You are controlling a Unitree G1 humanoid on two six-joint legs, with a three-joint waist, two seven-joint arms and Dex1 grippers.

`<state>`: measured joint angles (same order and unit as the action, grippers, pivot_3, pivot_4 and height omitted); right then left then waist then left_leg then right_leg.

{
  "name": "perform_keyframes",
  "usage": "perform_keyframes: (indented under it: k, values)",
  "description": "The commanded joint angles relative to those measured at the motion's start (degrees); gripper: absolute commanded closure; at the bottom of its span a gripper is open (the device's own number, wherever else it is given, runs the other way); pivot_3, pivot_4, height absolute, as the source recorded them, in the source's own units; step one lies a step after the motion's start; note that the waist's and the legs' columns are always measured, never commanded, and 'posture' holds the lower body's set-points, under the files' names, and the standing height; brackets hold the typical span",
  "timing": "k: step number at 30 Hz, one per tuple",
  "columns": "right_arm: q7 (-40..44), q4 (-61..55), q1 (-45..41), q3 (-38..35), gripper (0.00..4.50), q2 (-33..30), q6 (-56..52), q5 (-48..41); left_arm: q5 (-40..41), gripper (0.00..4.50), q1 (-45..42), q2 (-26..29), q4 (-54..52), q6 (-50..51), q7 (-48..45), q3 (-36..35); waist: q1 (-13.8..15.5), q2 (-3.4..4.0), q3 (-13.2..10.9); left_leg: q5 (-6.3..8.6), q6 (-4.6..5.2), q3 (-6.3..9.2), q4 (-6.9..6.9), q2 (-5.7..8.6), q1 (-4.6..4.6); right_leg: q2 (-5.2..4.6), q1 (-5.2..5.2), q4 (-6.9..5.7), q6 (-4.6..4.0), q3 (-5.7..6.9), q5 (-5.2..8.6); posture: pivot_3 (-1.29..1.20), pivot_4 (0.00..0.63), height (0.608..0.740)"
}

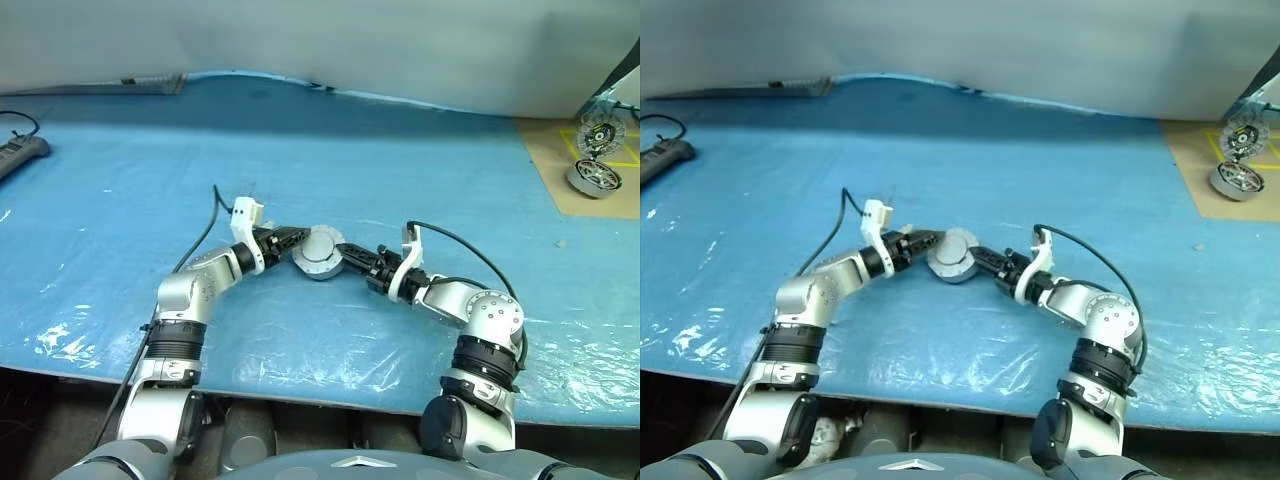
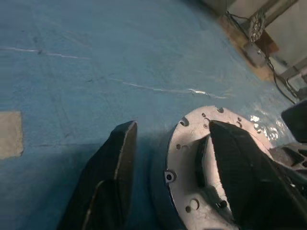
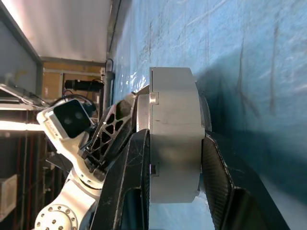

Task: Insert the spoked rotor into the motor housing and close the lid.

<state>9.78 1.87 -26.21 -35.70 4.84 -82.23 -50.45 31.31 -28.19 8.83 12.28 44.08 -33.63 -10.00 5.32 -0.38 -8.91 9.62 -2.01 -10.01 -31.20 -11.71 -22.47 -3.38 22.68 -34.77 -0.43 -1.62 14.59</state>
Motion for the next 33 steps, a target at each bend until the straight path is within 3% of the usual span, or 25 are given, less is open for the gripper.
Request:
perform_keyframes:
  k: [1, 4, 8, 12, 20, 33]
  values:
    - [-1.66, -0.34, -3.07, -2.48, 3.38, 0.54, 1.52, -4.28, 11.34, 0.84, 0.95, -3.05, -3.55, 6.81, 5.61, -9.95, 0.05, 0.00, 0.00, 0.00, 0.00, 0.00, -0.02, 0.01, -0.08, 0.00, 0.06, 0.00, 0.00, 0.00, 0.00, 0.00, 0.150, 0.740]
    - [-2.31, 0.76, -4.59, -2.00, 3.38, 0.01, 3.43, -4.19, 18.57, 0.00, 2.32, -6.29, -6.21, 10.71, 11.91, -16.23, 0.14, 0.00, -0.01, 0.00, 0.00, 0.03, -0.09, 0.04, -0.33, -0.04, 0.21, 0.01, 0.01, 0.05, -0.01, 0.00, 0.150, 0.740]
    - [-2.95, 3.56, -7.02, -1.64, 3.38, -0.04, 5.63, -4.77, 27.97, 0.00, 4.48, -10.53, -7.53, 14.42, 20.79, -22.63, 0.19, -0.01, -0.01, 0.00, 0.00, 0.17, -0.12, 0.01, -0.57, 0.00, 0.33, 0.01, 0.01, 0.18, -0.01, 0.00, 0.150, 0.740]
    - [-3.37, 5.79, -9.63, -1.04, 3.38, 0.37, 7.15, -5.57, 31.77, 0.00, 6.62, -12.24, -9.92, 15.96, 24.57, -21.97, 0.20, -0.09, -0.06, 0.00, 0.00, 0.24, -0.14, 0.01, -0.67, 0.00, 0.35, 0.03, 0.03, 0.27, -0.02, 0.00, 0.150, 0.740]
    - [-4.01, 7.12, -13.16, 0.64, 3.38, 1.53, 7.35, -7.42, 35.63, 0.00, 6.97, -14.32, -10.12, 14.67, 26.43, -19.21, 0.20, -0.10, -0.06, 0.00, 0.00, 0.25, -0.28, 0.02, -0.67, -0.01, 0.34, -0.01, 0.11, 0.27, -0.07, 0.00, 0.150, 0.740]
    - [-8.14, 4.05, -11.09, 1.99, 3.38, 3.95, 5.48, -12.97, 46.85, 0.00, 2.78, -16.61, -5.36, 11.13, 28.03, -19.99, 0.24, -0.11, -0.07, -0.01, 0.00, 0.29, -0.54, 0.02, -0.72, -0.01, 0.32, -0.12, 0.20, 0.26, -0.13, 0.00, 0.150, 0.740]
